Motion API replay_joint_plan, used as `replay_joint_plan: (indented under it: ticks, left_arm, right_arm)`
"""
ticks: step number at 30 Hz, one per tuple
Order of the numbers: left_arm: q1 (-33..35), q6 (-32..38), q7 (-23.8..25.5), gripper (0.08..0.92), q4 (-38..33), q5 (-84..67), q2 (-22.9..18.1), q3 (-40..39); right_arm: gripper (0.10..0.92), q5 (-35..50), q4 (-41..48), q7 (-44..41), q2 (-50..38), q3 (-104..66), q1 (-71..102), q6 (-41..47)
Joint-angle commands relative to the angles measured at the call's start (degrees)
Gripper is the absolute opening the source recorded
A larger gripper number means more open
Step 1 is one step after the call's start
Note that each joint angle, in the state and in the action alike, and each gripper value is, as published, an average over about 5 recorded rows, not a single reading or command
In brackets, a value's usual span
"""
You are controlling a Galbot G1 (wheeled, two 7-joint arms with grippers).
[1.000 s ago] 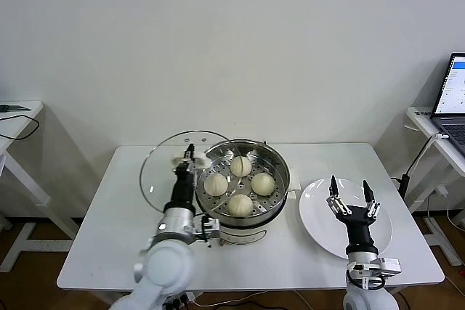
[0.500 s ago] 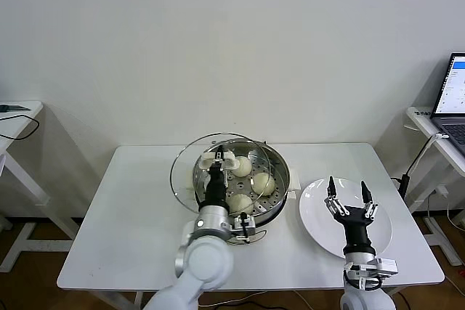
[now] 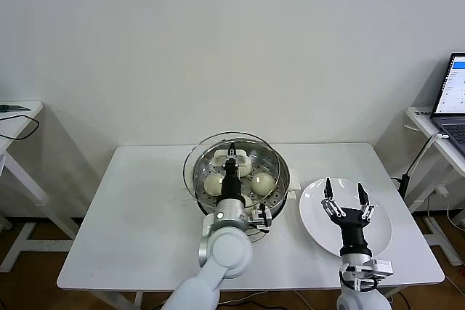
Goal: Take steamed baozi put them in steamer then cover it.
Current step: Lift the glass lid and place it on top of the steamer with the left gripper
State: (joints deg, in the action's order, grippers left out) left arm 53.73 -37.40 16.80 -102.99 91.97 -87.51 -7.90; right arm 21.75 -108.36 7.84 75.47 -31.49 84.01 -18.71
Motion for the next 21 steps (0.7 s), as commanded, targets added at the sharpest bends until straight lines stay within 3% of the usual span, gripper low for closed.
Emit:
replay_joint_plan:
  ticks: [1, 21]
  left_arm:
    - [-0.59, 0.34, -0.74, 0.189, 4.47, 1.47, -3.51, -0.22]
    - [0.01, 1.37, -2.58, 0.189, 6.12, 2.88, -4.49, 0.98]
  right_arm:
    - [0.823, -0.68, 0.14, 0.08, 0.3, 0.12, 0.09, -0.1]
    - [0.823, -1.16, 1.89, -0.07, 0.21, 0.83, -1.01, -0.26]
